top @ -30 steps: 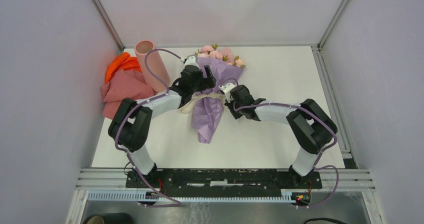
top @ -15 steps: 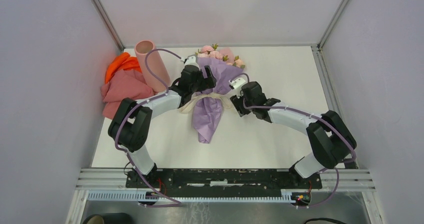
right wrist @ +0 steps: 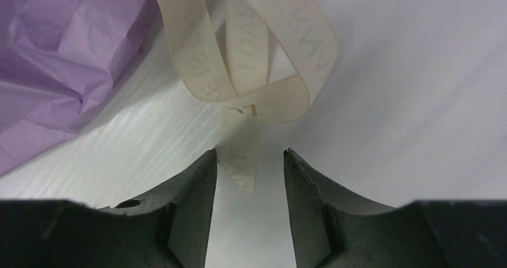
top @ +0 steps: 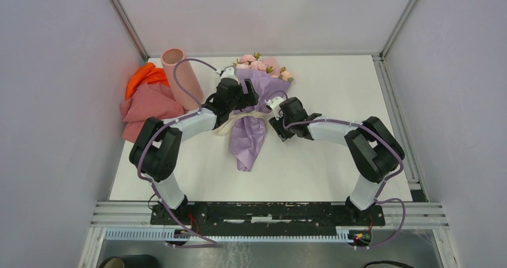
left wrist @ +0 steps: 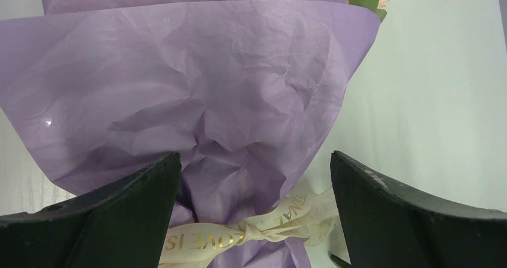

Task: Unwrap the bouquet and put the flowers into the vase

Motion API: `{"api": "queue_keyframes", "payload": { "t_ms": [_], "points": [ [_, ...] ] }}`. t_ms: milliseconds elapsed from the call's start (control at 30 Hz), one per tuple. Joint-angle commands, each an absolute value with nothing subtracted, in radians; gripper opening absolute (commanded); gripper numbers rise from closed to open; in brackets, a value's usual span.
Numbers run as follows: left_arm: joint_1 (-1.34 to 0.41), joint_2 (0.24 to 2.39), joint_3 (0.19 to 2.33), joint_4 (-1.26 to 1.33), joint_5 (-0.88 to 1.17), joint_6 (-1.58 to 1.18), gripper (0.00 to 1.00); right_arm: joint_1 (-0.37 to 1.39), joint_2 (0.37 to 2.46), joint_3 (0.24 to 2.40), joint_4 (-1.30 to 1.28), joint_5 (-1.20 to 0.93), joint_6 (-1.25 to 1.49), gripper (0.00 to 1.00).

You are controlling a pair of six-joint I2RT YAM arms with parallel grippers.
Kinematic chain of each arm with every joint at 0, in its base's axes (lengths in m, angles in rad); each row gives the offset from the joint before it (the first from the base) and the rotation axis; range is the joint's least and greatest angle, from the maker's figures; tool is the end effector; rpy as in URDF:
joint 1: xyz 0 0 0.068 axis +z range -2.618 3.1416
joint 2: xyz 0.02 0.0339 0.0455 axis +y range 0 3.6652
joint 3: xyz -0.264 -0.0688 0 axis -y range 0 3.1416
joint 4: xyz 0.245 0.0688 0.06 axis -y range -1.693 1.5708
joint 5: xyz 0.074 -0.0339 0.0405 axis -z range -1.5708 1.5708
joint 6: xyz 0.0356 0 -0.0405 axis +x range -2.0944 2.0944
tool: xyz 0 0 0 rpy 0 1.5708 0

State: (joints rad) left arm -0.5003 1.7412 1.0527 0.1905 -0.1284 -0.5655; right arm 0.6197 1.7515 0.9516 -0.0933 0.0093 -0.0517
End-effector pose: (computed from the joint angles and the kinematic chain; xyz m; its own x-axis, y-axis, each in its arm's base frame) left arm 0.3427 -0.1822 0.2121 -0.5559 -0.3017 -0.7745 0.0938 0.9031 -0.4191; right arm 0.2850 0.2030 0.1539 -0.6036 -0.4941 -0.6257 -0.6080 0.7929 -0.0396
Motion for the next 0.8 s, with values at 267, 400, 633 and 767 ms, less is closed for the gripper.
{"api": "queue_keyframes", "payload": {
  "t_ms": [267, 400, 633, 767],
  "points": [
    [-0.497, 1.7, 1.043, 0.223, -0.141, -0.557, 1.0, 0.623, 1.796, 0.974, -0.085, 0.008, -0.056, 0.11],
    [-0.496, 1.704, 1.043, 0.224, -0.139, -0.557, 1.0, 0.622, 1.788, 0.968, -0.104, 0.026, -0.063, 0.0],
    [-0.494, 1.699, 1.039, 0.226, -0.138, -0.557, 1.0, 0.582, 1.772, 0.95, -0.123, 0.104, -0.055, 0.0],
    [-0.495, 1.691, 1.036, 0.225, -0.138, -0.555, 1.0, 0.508, 1.757, 0.936, -0.11, 0.044, -0.033, 0.0]
  ]
}}
